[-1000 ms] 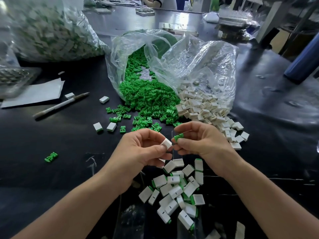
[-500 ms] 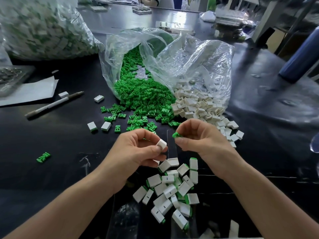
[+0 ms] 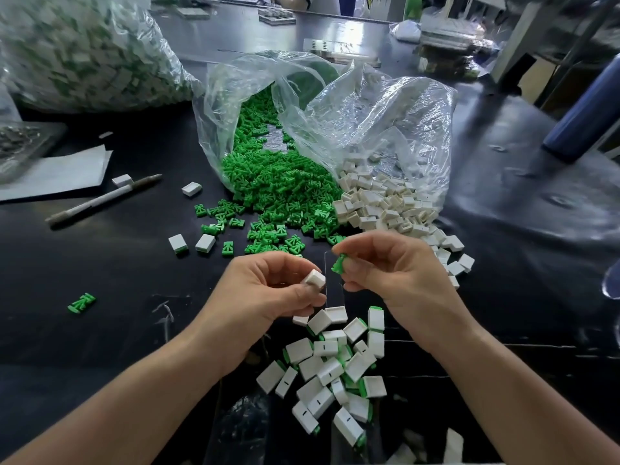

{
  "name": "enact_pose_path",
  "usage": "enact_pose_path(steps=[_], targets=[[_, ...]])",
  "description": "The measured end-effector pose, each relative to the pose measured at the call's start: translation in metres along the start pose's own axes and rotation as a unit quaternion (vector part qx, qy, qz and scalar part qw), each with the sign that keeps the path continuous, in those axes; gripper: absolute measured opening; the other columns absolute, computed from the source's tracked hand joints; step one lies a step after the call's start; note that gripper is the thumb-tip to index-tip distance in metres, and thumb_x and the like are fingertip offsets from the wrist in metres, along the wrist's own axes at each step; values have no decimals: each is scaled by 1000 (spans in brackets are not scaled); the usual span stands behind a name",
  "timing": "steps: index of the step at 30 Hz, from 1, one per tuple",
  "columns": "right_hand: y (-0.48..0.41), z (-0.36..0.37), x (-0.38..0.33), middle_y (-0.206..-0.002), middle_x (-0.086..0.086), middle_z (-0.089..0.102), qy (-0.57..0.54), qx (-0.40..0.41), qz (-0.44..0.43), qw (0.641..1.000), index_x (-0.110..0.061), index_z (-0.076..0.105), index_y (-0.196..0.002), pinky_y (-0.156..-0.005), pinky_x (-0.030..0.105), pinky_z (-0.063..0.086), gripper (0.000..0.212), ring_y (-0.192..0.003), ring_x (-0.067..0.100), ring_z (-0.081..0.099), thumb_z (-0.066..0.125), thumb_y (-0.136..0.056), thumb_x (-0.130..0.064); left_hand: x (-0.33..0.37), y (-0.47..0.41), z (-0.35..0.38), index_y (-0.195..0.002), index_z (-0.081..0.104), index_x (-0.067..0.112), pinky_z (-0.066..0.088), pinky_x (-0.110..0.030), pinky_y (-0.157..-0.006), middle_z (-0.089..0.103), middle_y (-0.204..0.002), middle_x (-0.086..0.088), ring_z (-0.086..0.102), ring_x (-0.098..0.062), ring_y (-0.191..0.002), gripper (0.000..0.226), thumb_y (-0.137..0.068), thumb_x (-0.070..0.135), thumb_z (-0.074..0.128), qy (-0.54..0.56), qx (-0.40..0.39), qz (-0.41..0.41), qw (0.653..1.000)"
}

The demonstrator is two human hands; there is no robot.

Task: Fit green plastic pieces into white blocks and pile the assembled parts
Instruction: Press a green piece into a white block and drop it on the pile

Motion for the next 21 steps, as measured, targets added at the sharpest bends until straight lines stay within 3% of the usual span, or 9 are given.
enact_pose_path(steps=[4, 7, 10, 15, 21], targets=[[1, 1, 1, -74, 7, 67, -16, 5, 15, 1000, -13, 61, -81, -60, 23, 55, 13, -62, 11, 64, 61, -82, 1, -1, 0, 0, -90, 67, 8, 55, -21, -57, 71, -74, -12, 70, -18, -65, 21, -79, -9, 59, 28, 5, -4, 1000], [1, 1, 1, -74, 7, 66, -9, 6, 16, 1000, -14, 61, -83, -60, 22, 54, 15, -62, 9, 63, 59, -84, 1, -2, 0, 1, -88, 63, 7, 56, -24, -55, 72, -78, -14, 70, -21, -65, 15, -84, -5, 55, 39, 1, -15, 999], [2, 1, 0, -70, 1, 65, -1, 2, 8, 1000, -20, 65, -85, -61, 19, 53, 23, -62, 7, 62, 57, -85, 2, -3, 0, 1, -84, 55, 7, 56, -24, -55, 73, -83, -13, 69, -21, -66, 7, -83, 2, 59, 13, 2, -15, 1000], [3, 3, 0, -71, -1, 68, 4, -4, 14, 1000, -18, 66, -83, -61, 19, 53, 20, -63, 7, 62, 58, -85, 1, 2, -2, -5, -75, 61, 9, 44, -16, -47, 58, -59, 2, 50, -7, -49, 10, -73, 3, 69, -41, 30, 32, 998], [3, 4, 0, -76, 4, 68, 33, -4, 6, 999, -20, 66, -82, -63, 20, 54, 21, -66, 9, 63, 60, -85, 0, 1, -2, -2, -80, 67, 7, 52, -19, -52, 67, -67, -6, 67, -13, -59, 18, -80, -9, 58, 19, 18, 21, 999]])
Point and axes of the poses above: each hand's wrist, its own y-axis away from the middle knuckle, its own z-axis out of the palm, x = y × z, the point moved 8 cm from there along -y, towards the middle knuckle
